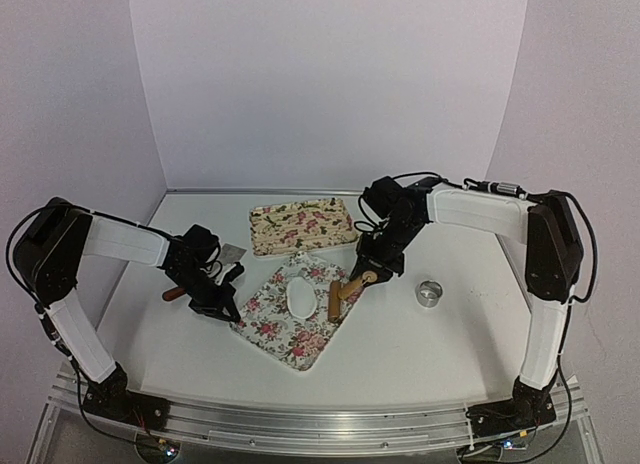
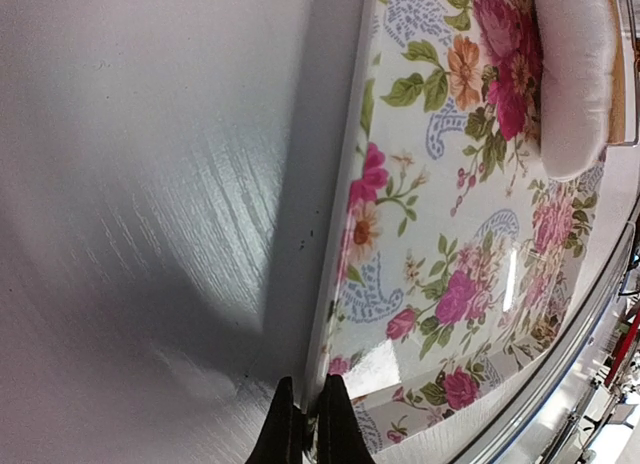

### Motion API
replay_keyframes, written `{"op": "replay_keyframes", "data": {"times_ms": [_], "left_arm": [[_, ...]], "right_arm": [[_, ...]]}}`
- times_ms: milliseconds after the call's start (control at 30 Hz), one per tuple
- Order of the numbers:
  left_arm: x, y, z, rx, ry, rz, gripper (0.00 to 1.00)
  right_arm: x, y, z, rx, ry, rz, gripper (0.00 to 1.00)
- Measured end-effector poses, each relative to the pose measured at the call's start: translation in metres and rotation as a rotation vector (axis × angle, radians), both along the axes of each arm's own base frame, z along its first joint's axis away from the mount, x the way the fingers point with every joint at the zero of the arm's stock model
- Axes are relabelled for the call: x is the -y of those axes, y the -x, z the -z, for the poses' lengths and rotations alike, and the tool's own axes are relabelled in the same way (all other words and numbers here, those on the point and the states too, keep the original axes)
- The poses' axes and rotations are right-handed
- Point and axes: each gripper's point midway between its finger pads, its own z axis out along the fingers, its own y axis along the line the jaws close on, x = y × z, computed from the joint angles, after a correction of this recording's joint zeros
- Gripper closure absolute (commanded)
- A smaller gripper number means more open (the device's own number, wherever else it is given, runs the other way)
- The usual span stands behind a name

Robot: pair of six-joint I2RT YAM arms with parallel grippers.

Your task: Roll out the dumpling wrappers from the dough

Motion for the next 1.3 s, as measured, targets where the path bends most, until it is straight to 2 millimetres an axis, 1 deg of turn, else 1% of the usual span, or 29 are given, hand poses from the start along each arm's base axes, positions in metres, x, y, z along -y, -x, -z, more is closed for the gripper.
{"op": "replay_keyframes", "data": {"times_ms": [33, 200, 333, 433, 633, 767, 833, 933, 1133, 1300], "left_arm": [[0.0, 0.001, -0.001, 0.0, 0.006, 0.007, 1.0], [0.005, 0.006, -0.012, 0.001, 0.059, 0.044, 1.0], [0.009, 0.011, -0.017, -0.011, 0.091, 0.074, 1.0], [0.01, 0.017, -0.017, -0.04, 0.092, 0.09, 1.0], [0.021, 0.024, -0.01, -0.081, 0.075, 0.138, 1.0], [0.024, 0.033, -0.003, -0.112, 0.056, 0.161, 1.0], [0.025, 0.036, 0.001, -0.123, 0.039, 0.168, 1.0], [0.026, 0.036, 0.002, -0.121, 0.027, 0.173, 1.0], [0.025, 0.033, 0.001, -0.114, 0.017, 0.171, 1.0], [0.025, 0.032, 0.001, -0.113, 0.012, 0.168, 1.0]], "right_arm": [[0.0, -0.002, -0.006, 0.015, 0.003, -0.012, 1.0], [0.001, -0.011, -0.02, 0.098, 0.056, -0.09, 1.0], [-0.001, -0.006, -0.031, 0.154, 0.109, -0.195, 1.0], [-0.008, 0.006, -0.043, 0.185, 0.132, -0.299, 1.0], [-0.039, 0.041, -0.073, 0.253, 0.139, -0.505, 1.0], [-0.058, 0.059, -0.085, 0.297, 0.155, -0.617, 1.0], [-0.065, 0.063, -0.087, 0.311, 0.173, -0.661, 1.0], [-0.079, 0.059, -0.087, 0.359, 0.207, -0.716, 1.0], [-0.099, 0.052, -0.079, 0.445, 0.279, -0.813, 1.0], [-0.11, 0.047, -0.071, 0.505, 0.339, -0.89, 1.0]]}}
